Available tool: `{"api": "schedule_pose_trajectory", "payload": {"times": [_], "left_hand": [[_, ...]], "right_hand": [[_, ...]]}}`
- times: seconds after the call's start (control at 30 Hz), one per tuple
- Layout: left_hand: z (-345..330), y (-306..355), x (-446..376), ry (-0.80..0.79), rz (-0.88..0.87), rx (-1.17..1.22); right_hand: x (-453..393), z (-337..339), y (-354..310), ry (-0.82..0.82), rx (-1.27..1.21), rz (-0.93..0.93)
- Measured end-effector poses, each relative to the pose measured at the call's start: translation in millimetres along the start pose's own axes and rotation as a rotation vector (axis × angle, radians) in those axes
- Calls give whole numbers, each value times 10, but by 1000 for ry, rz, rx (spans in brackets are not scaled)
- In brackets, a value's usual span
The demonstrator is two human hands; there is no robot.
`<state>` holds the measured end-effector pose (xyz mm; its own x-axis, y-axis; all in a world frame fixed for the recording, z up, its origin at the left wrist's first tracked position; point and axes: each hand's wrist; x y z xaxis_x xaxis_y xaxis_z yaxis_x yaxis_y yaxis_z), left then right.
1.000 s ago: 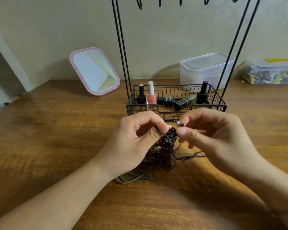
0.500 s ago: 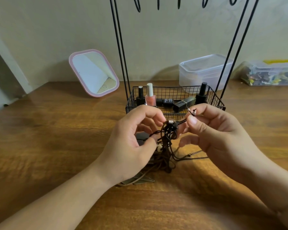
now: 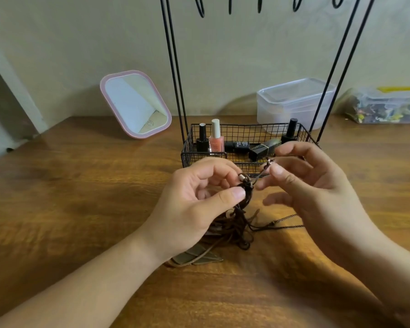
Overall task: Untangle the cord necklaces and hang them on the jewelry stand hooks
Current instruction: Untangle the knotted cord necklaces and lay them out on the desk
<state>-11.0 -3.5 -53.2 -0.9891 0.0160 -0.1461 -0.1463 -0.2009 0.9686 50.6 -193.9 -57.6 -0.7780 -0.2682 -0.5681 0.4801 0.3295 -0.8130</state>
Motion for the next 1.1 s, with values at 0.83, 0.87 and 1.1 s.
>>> {"api": "schedule_pose_trajectory", "payload": {"times": [0.83,0.87,1.1], "left_hand": [[54,33,-30,-10,130,181],[49,24,-36,-16,138,191],[46,1,-30,-154,229,403]], "right_hand": [[32,-44,-110,-221,251,-19],[29,-55,-103,-224,193,-59],[-25,-49,-108,-32,-142,-182]]}}
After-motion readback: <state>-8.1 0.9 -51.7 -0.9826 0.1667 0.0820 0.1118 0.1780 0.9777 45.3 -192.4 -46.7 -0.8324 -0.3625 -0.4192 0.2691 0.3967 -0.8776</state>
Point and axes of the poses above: each hand's wrist, its own x-axis away from the middle knuckle, its own z-axis out of the back of the hand, y = z × x, and after that the axes turned 15 degrees about z, right-handed
